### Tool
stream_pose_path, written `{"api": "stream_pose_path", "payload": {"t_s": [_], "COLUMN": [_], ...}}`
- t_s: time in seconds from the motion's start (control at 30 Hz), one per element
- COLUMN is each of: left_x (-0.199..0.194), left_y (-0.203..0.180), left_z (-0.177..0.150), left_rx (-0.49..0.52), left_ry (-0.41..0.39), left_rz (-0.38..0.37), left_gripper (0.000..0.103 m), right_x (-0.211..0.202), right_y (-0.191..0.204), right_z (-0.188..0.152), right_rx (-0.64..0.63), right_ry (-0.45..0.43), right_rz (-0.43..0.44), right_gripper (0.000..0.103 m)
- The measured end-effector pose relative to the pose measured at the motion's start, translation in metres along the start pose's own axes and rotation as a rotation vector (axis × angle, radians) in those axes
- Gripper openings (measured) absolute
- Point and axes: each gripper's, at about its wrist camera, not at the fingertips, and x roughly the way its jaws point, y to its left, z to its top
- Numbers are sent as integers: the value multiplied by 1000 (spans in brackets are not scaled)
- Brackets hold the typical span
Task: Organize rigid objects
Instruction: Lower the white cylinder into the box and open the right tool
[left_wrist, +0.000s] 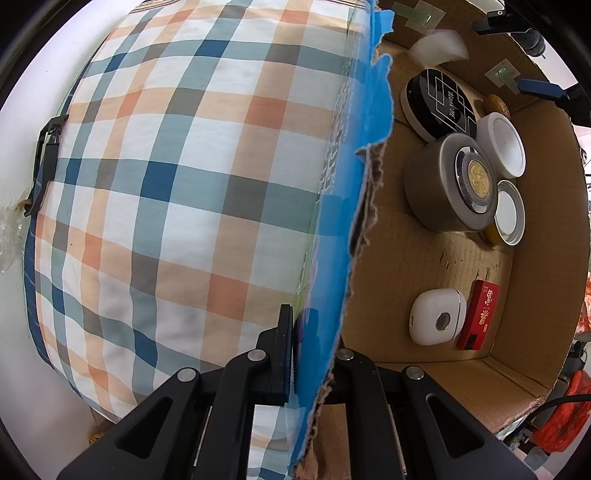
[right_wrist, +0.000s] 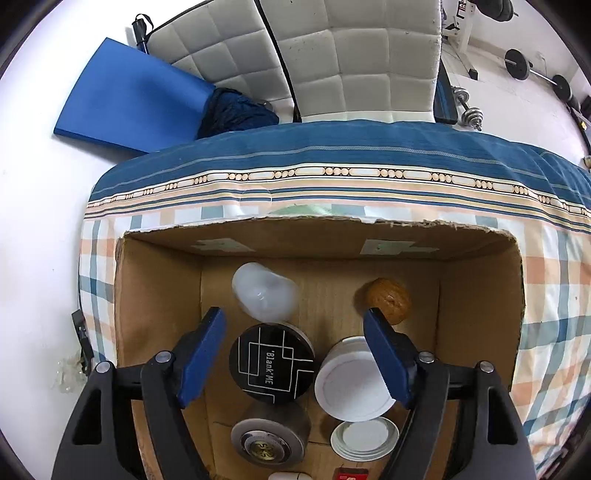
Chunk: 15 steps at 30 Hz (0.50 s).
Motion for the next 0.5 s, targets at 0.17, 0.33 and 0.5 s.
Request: {"api": "stream_pose_path", "payload": {"t_s": [0.17, 0.33, 0.5], "left_x": [0, -1, -2], "left_y": [-1, -3, -7], "left_z": [-1, -2, -3], "left_rx": [3, 6, 8], "left_ry": [-2, -4, -6], "left_rz": [1, 3, 7], "left_gripper": [5, 5, 5], "right_x": [-6, -15, -31], "right_y": [-2, -8, -10], "right_z": [-3, -10, -24], "right_rx": [7, 12, -27], "right_ry": [-8, -15, -44], "right_rz": [-15, -82, -181], "right_gripper": [95, 103, 103]}}
